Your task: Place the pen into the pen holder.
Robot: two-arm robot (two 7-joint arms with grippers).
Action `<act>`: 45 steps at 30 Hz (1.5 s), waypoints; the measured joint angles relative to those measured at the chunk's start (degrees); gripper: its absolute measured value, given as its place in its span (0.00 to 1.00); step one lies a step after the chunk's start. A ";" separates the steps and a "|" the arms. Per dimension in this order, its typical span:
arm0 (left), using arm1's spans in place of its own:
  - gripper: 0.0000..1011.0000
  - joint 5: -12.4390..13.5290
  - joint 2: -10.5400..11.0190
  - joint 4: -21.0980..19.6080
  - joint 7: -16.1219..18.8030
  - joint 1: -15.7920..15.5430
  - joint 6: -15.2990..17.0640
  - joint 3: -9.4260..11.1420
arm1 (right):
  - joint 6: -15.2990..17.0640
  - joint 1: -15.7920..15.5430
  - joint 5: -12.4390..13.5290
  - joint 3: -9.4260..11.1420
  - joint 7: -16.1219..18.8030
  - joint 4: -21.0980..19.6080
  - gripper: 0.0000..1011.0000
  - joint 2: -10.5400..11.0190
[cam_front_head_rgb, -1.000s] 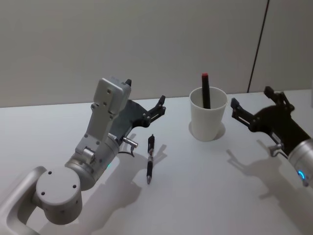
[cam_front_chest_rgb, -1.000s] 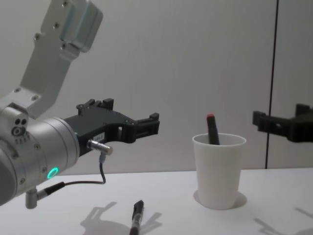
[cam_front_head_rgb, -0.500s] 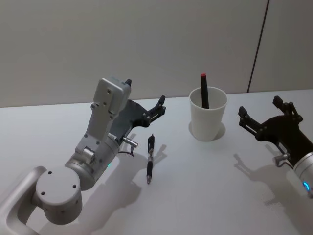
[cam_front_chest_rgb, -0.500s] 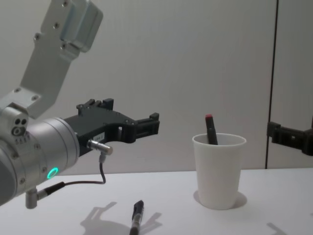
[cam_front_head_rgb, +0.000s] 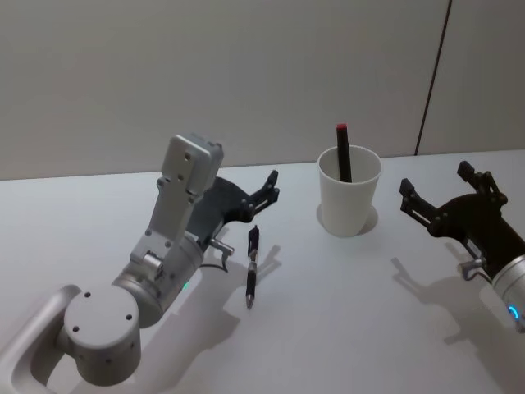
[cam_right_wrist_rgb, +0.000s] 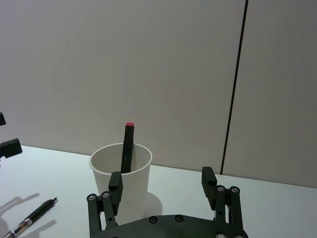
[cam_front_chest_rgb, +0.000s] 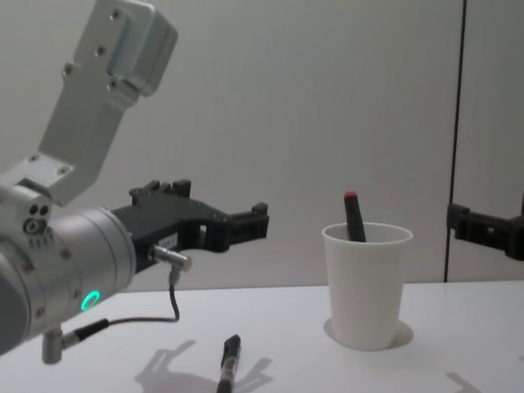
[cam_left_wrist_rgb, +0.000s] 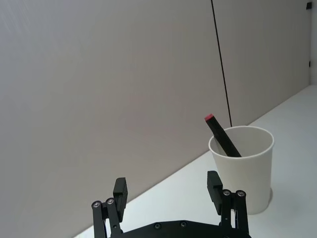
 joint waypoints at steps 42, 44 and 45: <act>0.99 -8.39 -0.21 -7.57 13.63 12.18 10.57 3.63 | 0.00 0.01 0.01 -0.02 0.01 0.01 0.99 0.00; 0.99 -8.13 -0.31 -7.58 13.63 12.16 10.32 3.47 | 0.01 0.01 0.01 -0.02 0.01 0.01 0.99 0.00; 0.99 -8.05 -0.34 -7.57 13.61 12.13 10.25 3.42 | 0.01 0.00 0.01 -0.02 0.01 0.01 0.99 0.00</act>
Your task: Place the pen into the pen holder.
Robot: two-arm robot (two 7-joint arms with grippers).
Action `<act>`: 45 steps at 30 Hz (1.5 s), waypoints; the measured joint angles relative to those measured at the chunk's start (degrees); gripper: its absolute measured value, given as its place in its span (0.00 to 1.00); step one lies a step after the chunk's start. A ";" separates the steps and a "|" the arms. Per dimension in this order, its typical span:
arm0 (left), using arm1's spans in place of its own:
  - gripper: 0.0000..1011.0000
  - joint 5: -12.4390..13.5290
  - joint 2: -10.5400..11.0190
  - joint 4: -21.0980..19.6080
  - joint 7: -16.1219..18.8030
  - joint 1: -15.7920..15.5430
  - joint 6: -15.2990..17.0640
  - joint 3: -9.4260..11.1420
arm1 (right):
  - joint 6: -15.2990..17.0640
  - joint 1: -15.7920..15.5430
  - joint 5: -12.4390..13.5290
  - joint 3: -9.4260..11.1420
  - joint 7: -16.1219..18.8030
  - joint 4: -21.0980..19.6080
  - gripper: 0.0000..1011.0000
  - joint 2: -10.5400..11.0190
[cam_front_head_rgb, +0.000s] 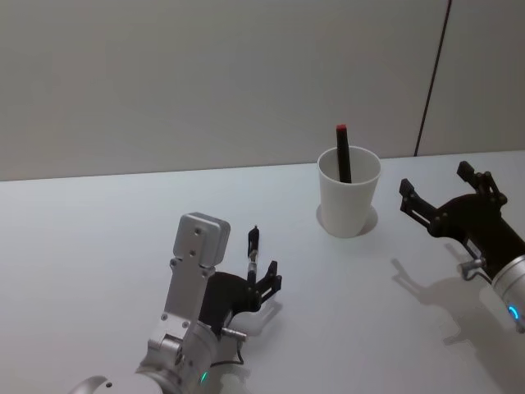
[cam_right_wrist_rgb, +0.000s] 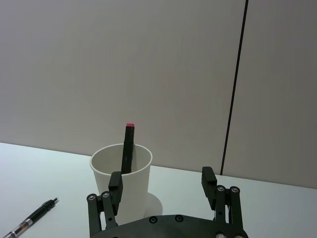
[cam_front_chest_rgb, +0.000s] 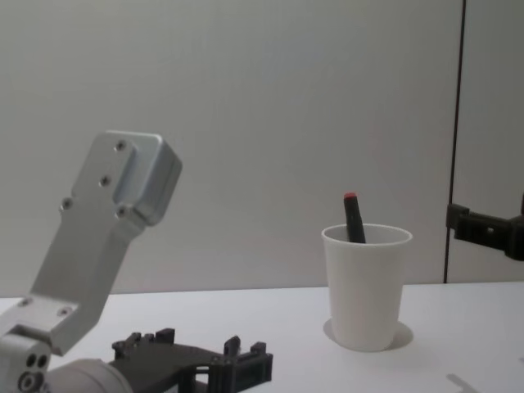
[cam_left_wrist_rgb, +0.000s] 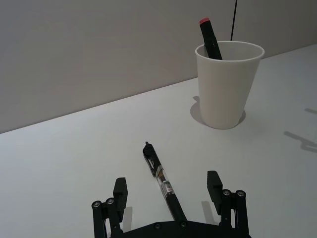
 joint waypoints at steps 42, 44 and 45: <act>0.99 2.78 -1.19 4.07 -4.12 0.69 -2.59 -1.31 | 0.00 0.00 0.00 0.00 0.00 0.00 0.99 0.00; 0.99 2.85 -1.29 4.26 -4.37 0.69 -2.62 -1.36 | 0.00 0.00 0.00 0.00 0.00 0.00 0.99 0.00; 0.99 2.88 -1.33 4.33 -4.45 0.69 -2.62 -1.38 | 0.00 0.00 0.00 0.00 0.00 0.00 0.99 0.00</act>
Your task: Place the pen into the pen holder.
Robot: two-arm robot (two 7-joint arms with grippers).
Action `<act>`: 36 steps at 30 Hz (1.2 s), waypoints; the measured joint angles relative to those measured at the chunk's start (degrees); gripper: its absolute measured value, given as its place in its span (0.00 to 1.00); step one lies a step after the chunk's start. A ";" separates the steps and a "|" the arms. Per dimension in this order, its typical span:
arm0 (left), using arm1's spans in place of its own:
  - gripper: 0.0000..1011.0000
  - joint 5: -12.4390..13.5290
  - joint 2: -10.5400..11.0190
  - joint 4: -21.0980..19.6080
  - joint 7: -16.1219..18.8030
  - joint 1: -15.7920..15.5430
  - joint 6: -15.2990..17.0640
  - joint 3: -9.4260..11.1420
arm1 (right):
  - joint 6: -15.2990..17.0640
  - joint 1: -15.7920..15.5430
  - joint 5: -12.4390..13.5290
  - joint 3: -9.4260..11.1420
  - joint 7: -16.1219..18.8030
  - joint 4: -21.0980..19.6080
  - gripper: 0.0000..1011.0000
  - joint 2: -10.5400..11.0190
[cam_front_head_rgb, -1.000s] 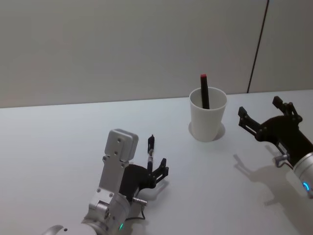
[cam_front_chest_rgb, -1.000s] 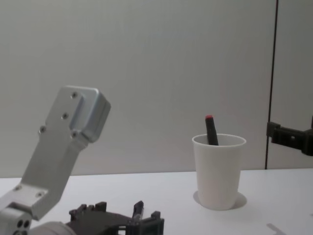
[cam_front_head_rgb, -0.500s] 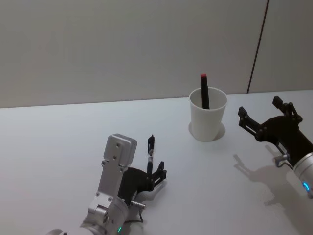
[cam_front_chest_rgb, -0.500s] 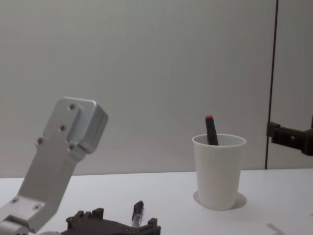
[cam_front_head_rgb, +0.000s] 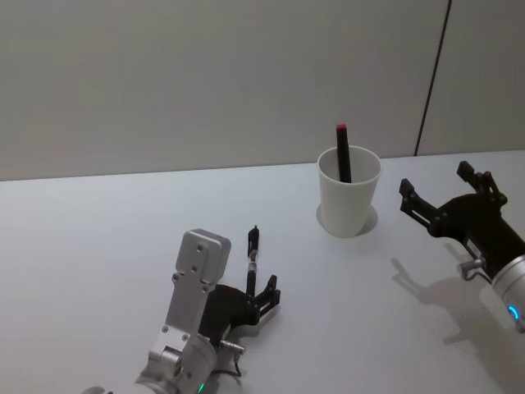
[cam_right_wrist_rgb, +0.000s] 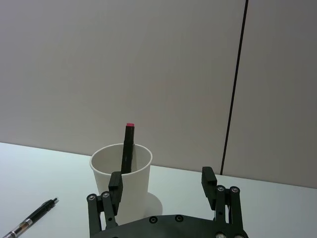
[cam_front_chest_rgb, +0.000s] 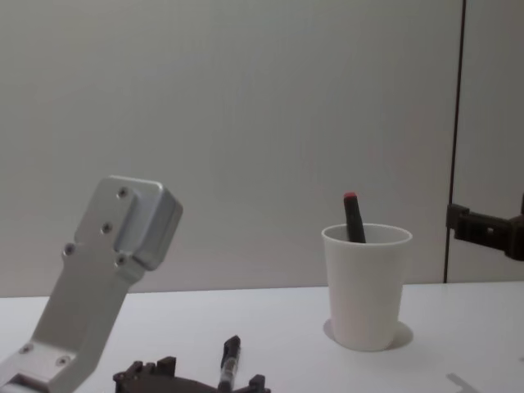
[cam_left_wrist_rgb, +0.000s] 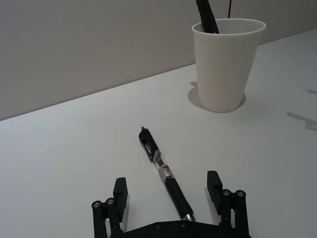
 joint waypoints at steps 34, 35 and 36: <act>0.99 1.26 -0.58 0.22 -2.35 0.15 1.92 -0.61 | 0.00 0.00 0.00 0.00 0.00 0.00 0.99 0.00; 0.99 1.31 -0.58 0.19 -2.41 0.15 2.04 -0.63 | 0.00 0.00 0.00 0.00 0.00 0.00 0.99 0.00; 0.99 1.38 -0.58 0.16 -2.48 0.16 2.16 -0.64 | 0.00 0.00 0.00 0.00 0.00 0.00 0.99 0.00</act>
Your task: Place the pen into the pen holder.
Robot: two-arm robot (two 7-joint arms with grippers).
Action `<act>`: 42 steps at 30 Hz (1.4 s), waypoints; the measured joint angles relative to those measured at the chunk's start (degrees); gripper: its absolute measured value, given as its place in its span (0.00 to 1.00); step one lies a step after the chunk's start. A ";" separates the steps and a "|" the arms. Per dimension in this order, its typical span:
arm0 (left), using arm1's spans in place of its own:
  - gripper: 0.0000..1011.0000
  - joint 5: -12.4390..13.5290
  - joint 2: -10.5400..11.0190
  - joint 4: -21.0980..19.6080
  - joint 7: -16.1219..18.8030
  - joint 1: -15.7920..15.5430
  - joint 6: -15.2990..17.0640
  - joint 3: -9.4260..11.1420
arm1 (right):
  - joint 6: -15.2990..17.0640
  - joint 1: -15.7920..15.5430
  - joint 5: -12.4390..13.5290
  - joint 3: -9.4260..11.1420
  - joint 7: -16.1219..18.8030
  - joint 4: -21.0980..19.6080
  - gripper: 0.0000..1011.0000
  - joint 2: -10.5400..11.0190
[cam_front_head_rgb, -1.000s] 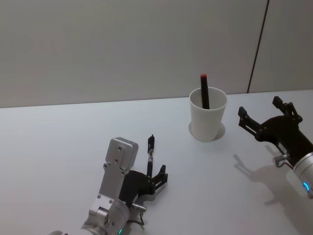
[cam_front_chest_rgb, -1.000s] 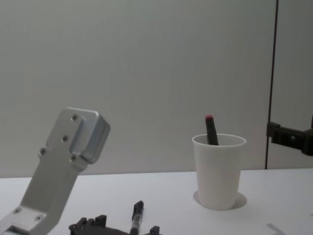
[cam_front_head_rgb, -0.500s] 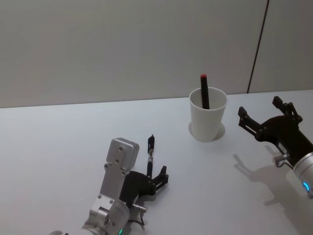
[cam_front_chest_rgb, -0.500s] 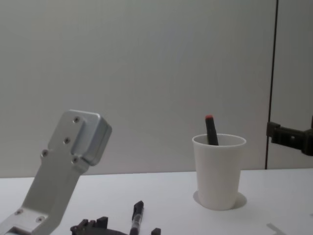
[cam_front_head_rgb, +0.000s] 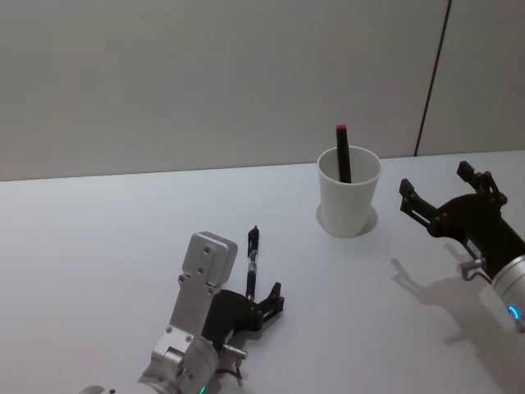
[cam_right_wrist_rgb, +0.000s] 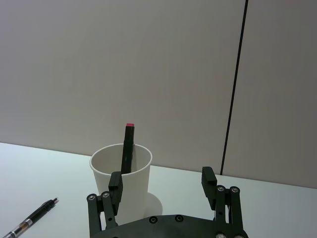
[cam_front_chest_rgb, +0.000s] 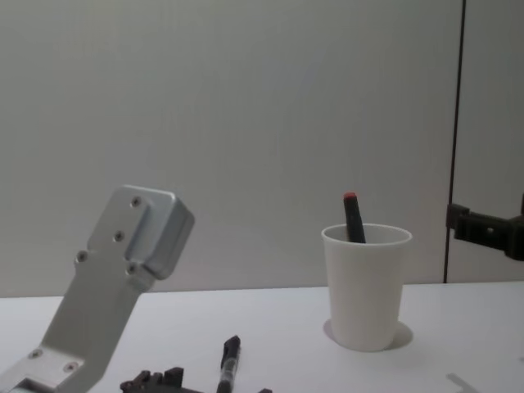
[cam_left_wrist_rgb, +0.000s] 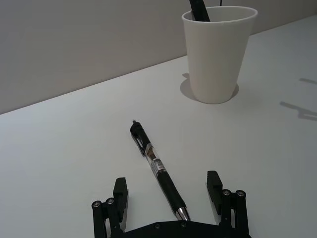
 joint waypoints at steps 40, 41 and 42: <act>0.22 0.89 -0.07 -0.52 -0.89 0.12 1.60 -0.27 | 0.00 0.00 0.00 0.00 0.00 0.00 0.99 0.00; 0.18 0.89 -0.07 -0.52 -0.90 0.11 1.61 -0.27 | 0.00 0.00 0.00 0.00 0.00 0.00 0.99 0.00; 0.15 0.90 -0.07 -0.52 -0.90 0.11 1.62 -0.27 | 0.00 0.00 0.00 0.00 0.00 0.00 0.99 0.00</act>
